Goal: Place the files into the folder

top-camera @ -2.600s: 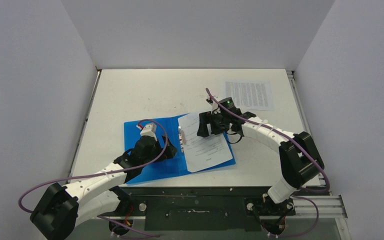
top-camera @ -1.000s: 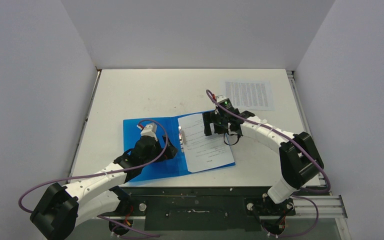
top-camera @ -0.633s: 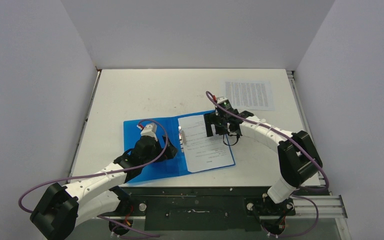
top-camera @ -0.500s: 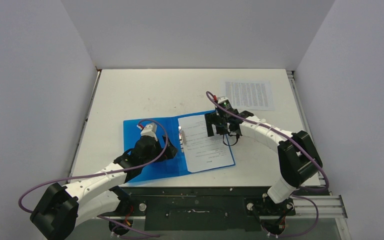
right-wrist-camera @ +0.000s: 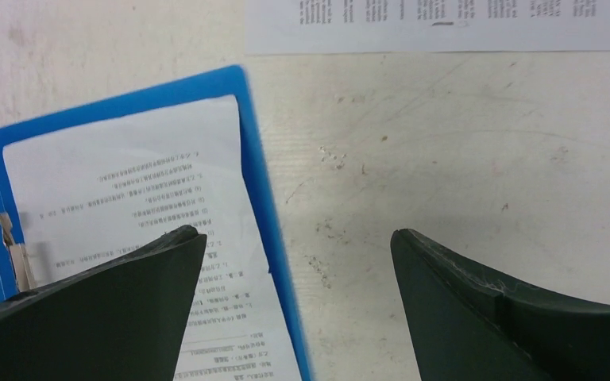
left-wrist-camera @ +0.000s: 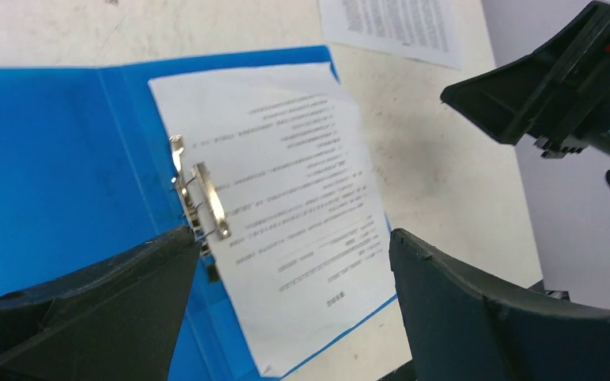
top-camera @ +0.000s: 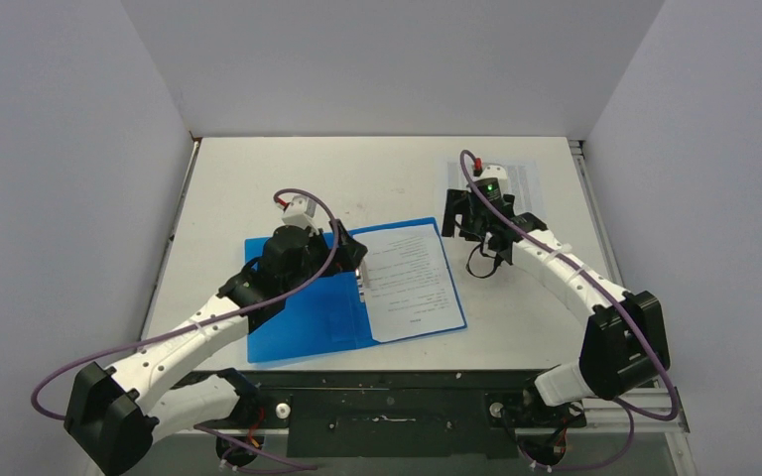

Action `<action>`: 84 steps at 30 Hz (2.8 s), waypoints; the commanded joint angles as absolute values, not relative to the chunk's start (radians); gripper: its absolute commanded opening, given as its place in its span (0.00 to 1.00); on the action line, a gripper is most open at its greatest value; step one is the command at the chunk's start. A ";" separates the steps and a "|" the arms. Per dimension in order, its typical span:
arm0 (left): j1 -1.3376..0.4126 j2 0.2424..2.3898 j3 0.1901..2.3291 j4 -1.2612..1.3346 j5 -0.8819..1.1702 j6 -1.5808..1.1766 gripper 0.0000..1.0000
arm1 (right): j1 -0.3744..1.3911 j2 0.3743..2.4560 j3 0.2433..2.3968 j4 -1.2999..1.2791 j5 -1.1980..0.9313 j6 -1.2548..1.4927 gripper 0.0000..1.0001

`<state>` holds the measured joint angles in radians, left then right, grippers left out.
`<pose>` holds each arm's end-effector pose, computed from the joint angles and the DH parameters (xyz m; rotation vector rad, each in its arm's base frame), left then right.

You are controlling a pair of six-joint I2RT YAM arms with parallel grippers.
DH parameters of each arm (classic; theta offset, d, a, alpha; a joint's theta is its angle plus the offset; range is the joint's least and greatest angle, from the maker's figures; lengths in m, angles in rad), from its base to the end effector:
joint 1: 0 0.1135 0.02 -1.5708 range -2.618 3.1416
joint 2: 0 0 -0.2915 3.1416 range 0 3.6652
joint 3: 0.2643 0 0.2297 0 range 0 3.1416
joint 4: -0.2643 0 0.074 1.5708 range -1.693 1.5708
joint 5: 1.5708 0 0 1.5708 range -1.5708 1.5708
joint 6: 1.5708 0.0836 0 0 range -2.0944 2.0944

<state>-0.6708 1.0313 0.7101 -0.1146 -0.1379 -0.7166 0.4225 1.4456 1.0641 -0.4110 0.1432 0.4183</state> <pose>0.1965 -0.1413 0.2843 -0.1392 2.0779 -0.7375 0.2984 0.1211 0.2642 0.0646 2.3651 0.2409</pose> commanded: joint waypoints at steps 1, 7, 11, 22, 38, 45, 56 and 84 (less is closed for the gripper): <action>-0.666 1.132 0.839 -0.042 -0.115 -0.691 0.89 | 0.402 1.392 1.062 -0.343 0.249 0.467 0.90; -0.670 1.361 1.034 0.071 -0.031 -0.684 0.89 | 0.355 1.399 1.030 -0.278 0.376 0.490 0.90; -0.673 1.549 1.218 0.068 0.027 -0.652 0.89 | 0.299 1.424 1.003 -0.228 0.394 0.511 0.90; -0.674 1.988 1.695 0.028 0.169 -0.582 0.89 | 0.132 1.530 0.938 -0.082 0.296 0.574 0.90; -0.649 2.627 2.510 -0.031 0.381 -0.678 0.90 | 0.015 1.603 0.929 0.030 0.220 0.649 0.90; -0.643 2.723 2.524 0.065 0.331 -0.732 0.91 | -0.023 1.670 0.923 0.115 0.150 0.713 0.90; -0.626 2.870 2.591 0.054 0.359 -0.778 0.93 | -0.030 1.800 0.945 0.194 0.075 0.760 0.90; -0.698 2.811 2.525 -0.217 0.599 -0.640 0.90 | -0.032 1.874 0.808 0.365 -0.070 0.899 0.90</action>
<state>-0.6712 2.8574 2.5404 -0.0723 0.5598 -0.6914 -0.0273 1.8309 0.8463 0.4301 -0.0368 0.8661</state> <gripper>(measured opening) 0.901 0.898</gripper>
